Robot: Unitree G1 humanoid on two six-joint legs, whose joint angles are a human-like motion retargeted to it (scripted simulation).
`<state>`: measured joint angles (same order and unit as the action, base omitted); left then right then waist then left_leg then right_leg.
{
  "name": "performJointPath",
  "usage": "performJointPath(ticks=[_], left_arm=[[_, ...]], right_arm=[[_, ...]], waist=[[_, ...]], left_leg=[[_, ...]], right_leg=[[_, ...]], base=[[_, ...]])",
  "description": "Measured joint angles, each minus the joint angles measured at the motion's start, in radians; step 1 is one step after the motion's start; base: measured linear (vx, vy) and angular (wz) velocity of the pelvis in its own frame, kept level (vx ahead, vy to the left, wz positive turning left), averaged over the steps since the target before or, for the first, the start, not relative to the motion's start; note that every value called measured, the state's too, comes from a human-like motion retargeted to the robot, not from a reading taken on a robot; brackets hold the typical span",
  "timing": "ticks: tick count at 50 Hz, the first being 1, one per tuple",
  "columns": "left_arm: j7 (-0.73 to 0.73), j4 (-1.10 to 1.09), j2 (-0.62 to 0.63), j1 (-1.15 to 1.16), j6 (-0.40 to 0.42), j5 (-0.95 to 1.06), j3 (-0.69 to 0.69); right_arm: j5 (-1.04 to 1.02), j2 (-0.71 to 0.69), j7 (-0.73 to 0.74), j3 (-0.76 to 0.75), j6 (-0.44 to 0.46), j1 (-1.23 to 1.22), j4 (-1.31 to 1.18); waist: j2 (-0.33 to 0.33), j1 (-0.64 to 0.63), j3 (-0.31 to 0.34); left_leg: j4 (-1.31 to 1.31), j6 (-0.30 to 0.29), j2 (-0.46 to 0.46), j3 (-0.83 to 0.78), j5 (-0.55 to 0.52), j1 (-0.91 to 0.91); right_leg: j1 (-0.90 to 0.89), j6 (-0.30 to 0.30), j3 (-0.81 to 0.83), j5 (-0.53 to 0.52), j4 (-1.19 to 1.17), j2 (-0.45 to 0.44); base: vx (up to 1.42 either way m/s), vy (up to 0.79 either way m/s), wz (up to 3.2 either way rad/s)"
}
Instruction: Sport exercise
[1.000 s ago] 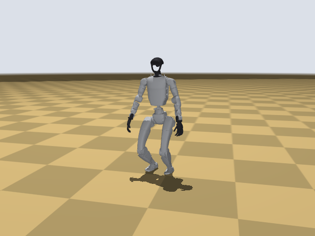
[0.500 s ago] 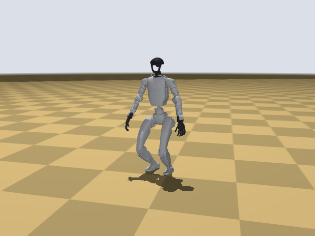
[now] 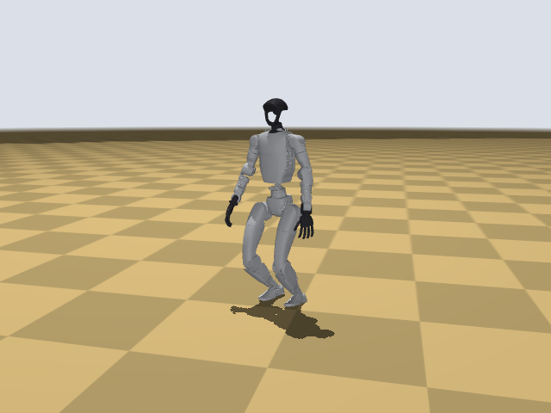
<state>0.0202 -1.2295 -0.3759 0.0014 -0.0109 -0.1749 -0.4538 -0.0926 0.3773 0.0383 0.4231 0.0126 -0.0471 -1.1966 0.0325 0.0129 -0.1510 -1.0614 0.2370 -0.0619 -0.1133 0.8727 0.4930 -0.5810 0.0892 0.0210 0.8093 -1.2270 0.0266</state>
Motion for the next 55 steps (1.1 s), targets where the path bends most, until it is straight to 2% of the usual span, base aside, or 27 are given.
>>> performJointPath(ticks=[2,5,7,8,10,12,15,18,21,23,25,27,28,30,32,35,38,40,42,43,46,47,49,50,52,53,55], left_arm=[[-0.012,0.002,0.011,-0.027,-0.006,0.002,0.006],[-0.016,0.004,0.028,-0.009,0.009,0.052,0.021],[-0.005,0.002,0.042,0.02,0.015,0.111,0.038],[0.001,0.0,0.05,0.037,0.015,0.141,0.046],[0.007,-0.005,0.059,0.063,0.013,0.186,0.055],[0.013,-0.015,0.061,0.076,0.009,0.2,0.053],[0.018,-0.033,0.061,0.083,0.005,0.194,0.033],[0.028,-0.045,0.057,0.076,0.009,0.165,0.006],[0.038,-0.05,0.058,0.071,0.015,0.131,-0.028],[0.047,-0.046,0.052,0.055,0.017,0.093,-0.055],[0.05,-0.031,0.035,0.018,0.011,0.036,-0.087],[0.041,-0.011,0.02,-0.043,-0.007,-0.016,-0.113],[0.038,0.0,0.015,-0.069,-0.011,-0.02,-0.114],[0.031,0.036,0.0,-0.085,-0.006,0.01,-0.102],[0.036,0.066,-0.002,-0.049,0.002,0.076,-0.08],[0.06,0.082,0.012,0.014,0.002,0.2,-0.037],[0.065,0.089,0.004,0.054,-0.001,0.259,-0.021],[0.052,0.085,-0.003,0.072,0.003,0.262,-0.018],[0.042,0.073,-0.012,0.089,0.005,0.233,-0.021],[0.04,0.065,-0.019,0.094,0.006,0.207,-0.025],[0.022,0.038,-0.041,0.084,-0.007,0.093,-0.04],[0.014,0.027,-0.044,0.071,-0.016,0.052,-0.046],[0.002,-0.002,-0.032,0.044,-0.031,0.011,-0.045],[-0.001,-0.015,-0.02,0.037,-0.034,0.01,-0.039],[0.003,-0.044,0.007,0.036,-0.027,0.049,-0.024],[0.011,-0.051,0.019,0.043,-0.025,0.078,-0.019],[0.027,-0.058,0.041,0.053,-0.027,0.137,-0.016]], right_arm=[[-0.016,-0.016,0.009,-0.007,0.004,-0.011,-0.021],[-0.029,-0.037,0.005,-0.013,0.003,0.015,-0.039],[-0.031,-0.034,-0.002,-0.02,0.005,0.043,-0.029],[-0.028,-0.03,-0.008,-0.02,0.008,0.057,-0.021],[-0.029,-0.017,-0.015,-0.014,0.012,0.075,-0.006],[-0.026,0.0,-0.015,-0.007,0.012,0.081,0.007],[-0.022,0.022,-0.009,0.004,0.006,0.078,0.024],[-0.021,0.034,0.003,0.016,0.001,0.063,0.042],[-0.02,0.028,0.007,0.031,-0.003,0.055,0.058],[-0.017,0.022,0.002,0.044,-0.003,0.046,0.069],[-0.017,0.015,-0.004,0.064,0.001,0.029,0.077],[-0.024,0.006,-0.004,0.076,0.011,0.005,0.067],[-0.023,-0.001,-0.003,0.074,0.014,-0.005,0.055],[-0.017,-0.02,-0.01,0.068,0.016,-0.007,0.031],[-0.009,-0.025,-0.022,0.054,0.017,0.026,0.016],[0.01,-0.019,-0.047,0.034,0.032,0.076,0.008],[0.034,-0.004,-0.059,0.022,0.032,0.104,0.007],[0.045,0.004,-0.046,0.021,0.023,0.11,0.018],[0.05,0.013,-0.027,0.023,0.014,0.111,0.029],[0.05,0.017,-0.018,0.026,0.01,0.108,0.035],[0.022,0.024,0.014,0.049,0.004,0.077,0.046],[0.006,0.023,0.027,0.055,0.005,0.061,0.043],[-0.021,0.011,0.049,0.051,0.01,0.029,0.026],[-0.027,0.001,0.057,0.048,0.012,0.02,0.017],[-0.026,-0.025,0.051,0.049,0.014,0.023,0.003],[-0.023,-0.03,0.045,0.049,0.016,0.032,0.003],[-0.011,-0.033,0.028,0.058,0.023,0.048,0.008]], waist=[[0.038,0.023,0.002],[-0.002,-0.013,0.02],[-0.033,-0.027,0.002],[-0.041,-0.029,-0.017],[-0.056,-0.03,-0.051],[-0.071,-0.031,-0.069],[-0.091,-0.03,-0.078],[-0.105,-0.02,-0.074],[-0.109,-0.005,-0.06],[-0.105,0.003,-0.045],[-0.095,0.009,-0.007],[-0.048,0.04,0.031],[-0.02,0.06,0.037],[0.002,0.078,0.037],[-0.049,0.045,0.045],[-0.086,0.022,-0.002],[-0.1,-0.001,-0.029],[-0.099,-0.006,-0.027],[-0.09,-0.007,-0.023],[-0.085,-0.01,-0.02],[-0.064,-0.015,0.02],[-0.048,-0.01,0.038],[0.0,0.017,0.055],[0.018,0.029,0.055],[-0.012,0.019,0.069],[-0.043,0.006,0.069],[-0.069,-0.004,0.053]], left_leg=[[0.01,0.017,-0.051,-0.007,0.0,0.023],[0.034,0.011,0.002,0.005,-0.003,-0.081],[0.157,-0.003,0.042,-0.003,-0.191,-0.146],[0.222,-0.022,0.047,-0.007,-0.324,-0.16],[0.309,-0.039,0.055,-0.018,-0.495,-0.165],[0.345,-0.051,0.062,-0.035,-0.55,-0.161],[0.364,-0.05,0.058,-0.041,-0.578,-0.155],[0.364,-0.042,0.057,-0.051,-0.561,-0.159],[0.305,-0.024,0.058,-0.053,-0.468,-0.153],[0.233,-0.002,0.057,-0.048,-0.319,-0.148],[0.093,0.021,0.064,-0.048,-0.058,-0.13],[0.045,0.025,0.014,-0.06,0.0,-0.089],[0.052,0.025,-0.013,-0.063,0.0,-0.072],[0.073,0.025,-0.039,-0.062,0.0,-0.082],[0.118,0.022,0.016,-0.058,-0.055,-0.166],[0.321,-0.013,0.049,-0.074,-0.394,-0.228],[0.384,-0.023,0.06,-0.07,-0.516,-0.22],[0.361,-0.015,0.06,-0.066,-0.515,-0.21],[0.308,-0.007,0.063,-0.066,-0.438,-0.205],[0.272,-0.002,0.064,-0.061,-0.367,-0.204],[0.098,0.024,0.077,-0.042,-0.062,-0.183],[0.065,0.025,0.071,-0.04,0.0,-0.169],[0.08,0.025,0.03,-0.049,0.0,-0.147],[0.084,0.025,0.012,-0.052,0.0,-0.145],[0.088,0.025,0.044,-0.061,-0.013,-0.203],[0.104,0.025,0.072,-0.068,-0.051,-0.232],[0.187,0.01,0.078,-0.078,-0.195,-0.26]], right_leg=[[-0.034,0.006,-0.002,0.055,-0.049,0.06],[0.078,0.052,-0.023,-0.03,0.075,-0.033],[0.158,0.076,-0.054,-0.239,0.253,-0.082],[0.176,0.075,-0.064,-0.382,0.326,-0.084],[0.182,0.072,-0.078,-0.56,0.424,-0.084],[0.173,0.06,-0.076,-0.626,0.462,-0.081],[0.161,0.06,-0.079,-0.651,0.483,-0.081],[0.146,0.055,-0.069,-0.639,0.464,-0.076],[0.124,0.053,-0.066,-0.57,0.385,-0.076],[0.113,0.047,-0.06,-0.435,0.304,-0.075],[0.091,0.007,-0.029,-0.189,0.149,-0.057],[0.035,-0.021,-0.001,-0.029,0.0,0.033],[0.009,-0.025,-0.004,0.008,-0.043,0.071],[0.006,-0.022,-0.022,0.005,-0.041,0.082],[0.104,0.009,-0.044,-0.121,0.103,-0.014],[0.166,0.059,-0.053,-0.489,0.334,-0.036],[0.166,0.052,-0.056,-0.629,0.425,-0.053],[0.165,0.047,-0.055,-0.638,0.415,-0.061],[0.166,0.045,-0.041,-0.578,0.369,-0.062],[0.168,0.043,-0.031,-0.511,0.339,-0.064],[0.158,0.007,0.028,-0.166,0.169,-0.044],[0.143,-0.006,0.048,-0.068,0.108,-0.018],[0.111,-0.009,0.059,0.023,0.046,0.051],[0.102,-0.009,0.049,0.034,0.035,0.066],[0.172,0.016,0.018,-0.041,0.125,-0.001],[0.211,0.036,0.009,-0.112,0.196,-0.041],[0.241,0.068,0.003,-0.266,0.305,-0.056]], base=[[0.0,-0.06,0.43],[0.19,-0.01,-0.79],[0.18,0.01,-0.79],[0.14,0.0,-0.6],[0.11,0.01,-0.53],[0.07,0.02,-0.46],[0.03,0.01,-0.47],[-0.01,0.0,-0.48],[-0.05,-0.02,-0.43],[-0.05,-0.04,-0.35],[-0.06,-0.05,-0.11],[-0.13,-0.11,0.63],[-0.07,-0.11,0.65],[0.07,-0.05,-0.1],[0.16,0.03,-1.11],[0.09,-0.02,-0.81],[0.04,-0.05,-0.63],[0.0,-0.05,-0.63],[-0.01,-0.05,-0.69],[-0.01,-0.04,-0.69],[-0.03,-0.07,-0.49],[-0.12,-0.13,0.22],[-0.09,-0.09,0.42],[0.0,0.0,0.0],[0.11,0.08,-0.77],[0.09,0.12,-0.98],[0.01,0.09,-0.78]])
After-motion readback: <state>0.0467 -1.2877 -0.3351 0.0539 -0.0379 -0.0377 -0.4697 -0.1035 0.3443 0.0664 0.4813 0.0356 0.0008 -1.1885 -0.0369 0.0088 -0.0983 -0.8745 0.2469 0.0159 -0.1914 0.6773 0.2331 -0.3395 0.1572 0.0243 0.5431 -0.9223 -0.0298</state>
